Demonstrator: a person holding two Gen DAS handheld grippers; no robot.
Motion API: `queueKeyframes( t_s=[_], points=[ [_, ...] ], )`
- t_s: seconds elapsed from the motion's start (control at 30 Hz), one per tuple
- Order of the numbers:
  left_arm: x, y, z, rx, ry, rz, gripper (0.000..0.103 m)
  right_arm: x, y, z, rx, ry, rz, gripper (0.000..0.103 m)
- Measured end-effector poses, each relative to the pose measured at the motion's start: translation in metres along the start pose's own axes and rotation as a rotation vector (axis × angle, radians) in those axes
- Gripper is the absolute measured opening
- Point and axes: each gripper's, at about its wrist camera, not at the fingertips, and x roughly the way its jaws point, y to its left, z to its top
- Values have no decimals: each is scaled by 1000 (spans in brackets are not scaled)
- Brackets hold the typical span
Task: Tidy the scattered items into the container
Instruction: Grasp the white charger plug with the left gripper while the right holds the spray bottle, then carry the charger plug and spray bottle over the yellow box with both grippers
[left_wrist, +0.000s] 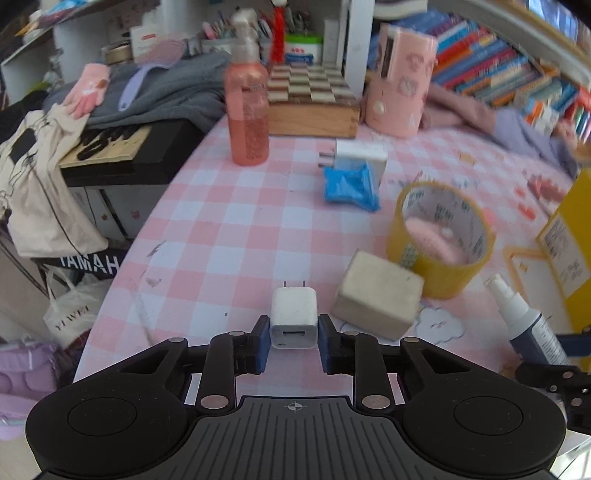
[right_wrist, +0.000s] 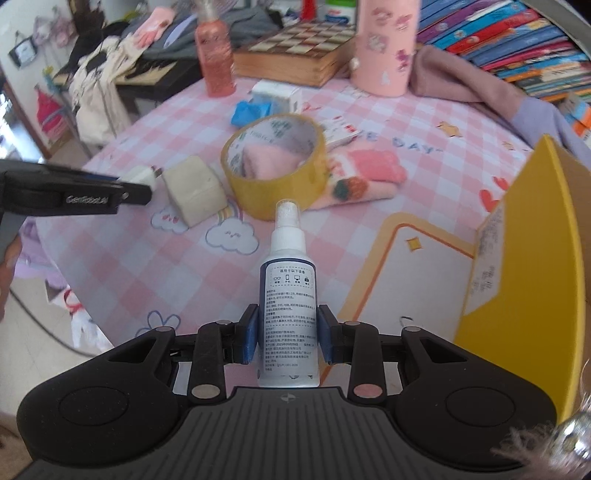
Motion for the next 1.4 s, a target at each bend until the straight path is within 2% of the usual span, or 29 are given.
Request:
queueKeyframes(
  t_s=[0.27,0.53,0.83,1.07,1.4],
  points=[
    [-51,9,7,-68,-106,-56,25,-34,1,-5,92,-90,-18,31],
    [-100,5,1,-98,-182,-174,25,-70,20,-10,118,-190,-24,31],
    [-135,7,-25,-114,-198,-269,25,-98,50,-37,131,-225,-36,31],
    [-162,9,-51,-84,-218,-279,25,-115,74,-64,134,-224,-39,31],
    [-178,0,-81,-31,-183,-354,25,-138,92,-107,205,-227,-70,31]
  ],
)
